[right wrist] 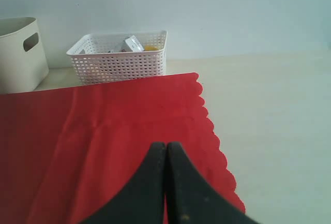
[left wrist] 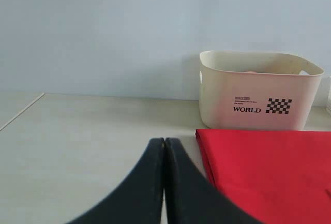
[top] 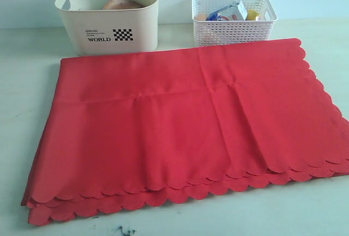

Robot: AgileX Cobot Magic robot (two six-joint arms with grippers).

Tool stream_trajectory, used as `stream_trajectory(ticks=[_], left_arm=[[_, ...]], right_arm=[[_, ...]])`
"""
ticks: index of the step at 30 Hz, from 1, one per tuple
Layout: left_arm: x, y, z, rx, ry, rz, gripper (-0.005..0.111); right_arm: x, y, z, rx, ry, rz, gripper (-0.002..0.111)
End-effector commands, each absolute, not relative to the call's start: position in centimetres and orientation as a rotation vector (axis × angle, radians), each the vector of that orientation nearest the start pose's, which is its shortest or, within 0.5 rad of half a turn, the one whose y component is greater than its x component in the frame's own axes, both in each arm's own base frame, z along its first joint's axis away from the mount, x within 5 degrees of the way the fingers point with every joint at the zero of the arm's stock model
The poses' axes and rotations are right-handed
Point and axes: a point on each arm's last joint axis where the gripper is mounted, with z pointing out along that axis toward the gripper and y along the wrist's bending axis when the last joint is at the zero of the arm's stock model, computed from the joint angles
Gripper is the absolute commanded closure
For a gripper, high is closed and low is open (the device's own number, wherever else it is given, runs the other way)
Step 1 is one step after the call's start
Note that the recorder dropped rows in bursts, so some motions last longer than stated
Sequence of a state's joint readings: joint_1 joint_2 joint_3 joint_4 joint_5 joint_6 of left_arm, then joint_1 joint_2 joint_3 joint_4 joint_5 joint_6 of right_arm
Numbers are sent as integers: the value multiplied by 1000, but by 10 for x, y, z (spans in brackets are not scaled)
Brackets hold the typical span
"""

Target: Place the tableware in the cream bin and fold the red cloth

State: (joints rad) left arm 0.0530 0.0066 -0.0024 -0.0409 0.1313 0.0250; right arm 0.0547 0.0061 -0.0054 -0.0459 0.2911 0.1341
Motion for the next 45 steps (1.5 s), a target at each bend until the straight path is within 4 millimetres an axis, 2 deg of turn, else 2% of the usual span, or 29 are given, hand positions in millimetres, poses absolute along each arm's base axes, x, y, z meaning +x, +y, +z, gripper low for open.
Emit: stream_trajectory(ticks=[1,14,16,18,19,20,21,22,23,24,25,26,27,28,29,30,33,34,35,36,37,39,42,45], left_arm=[[56,2,202,-49,1611,19,104],[56,2,203,-56,1594,13,104],[56,2,207,-138,1544,-76,104],[56,3,215,-359,1428,-315,104],[56,4,217,-422,1390,-383,104],[55,5,220,-459,1344,-425,104],[54,6,227,-443,1300,-413,104],[48,7,248,-392,1191,-381,104],[46,6,258,-359,1169,-359,104],[47,5,279,-309,1167,-314,104],[50,5,286,-289,1179,-290,104],[65,5,299,-263,1237,-249,104],[72,5,304,-253,1268,-233,104],[97,5,305,-243,1374,-201,104],[122,6,298,-257,1494,-189,104],[139,7,290,-268,1570,-182,104],[198,8,253,-238,1856,-131,104],[212,5,242,-202,1928,-124,102],[229,-4,225,-154,2030,-133,95],[238,-10,217,-122,2072,-144,89],[251,-23,202,-70,2151,-164,74],[264,-35,186,-28,2229,-177,56],[280,-44,165,-7,2311,-180,38],[292,-49,143,6,2377,-177,26]], right_arm=[[55,1,187,33,1770,77,108],[55,1,187,33,1770,77,108],[55,1,188,33,1766,78,108],[55,2,190,32,1742,80,108],[56,2,192,30,1712,82,108],[56,2,202,24,1607,91,108],[56,2,206,23,1562,96,108],[56,3,215,49,1462,137,108],[55,3,218,74,1426,171,108],[54,3,225,138,1351,256,108],[54,3,227,162,1322,290,108],[53,2,231,177,1276,320,108],[52,2,233,185,1258,333,108],[52,2,235,207,1231,364,108],[51,2,236,205,1219,365,108],[51,2,236,202,1219,362,108],[52,3,233,173,1254,334,108],[52,3,232,166,1266,325,108],[53,3,231,162,1277,319,108],[54,4,232,160,1289,315,108],[58,4,232,157,1316,307,108],[62,4,230,150,1355,295,108],[67,5,227,154,1401,290,108],[71,5,226,158,1423,293,108]])
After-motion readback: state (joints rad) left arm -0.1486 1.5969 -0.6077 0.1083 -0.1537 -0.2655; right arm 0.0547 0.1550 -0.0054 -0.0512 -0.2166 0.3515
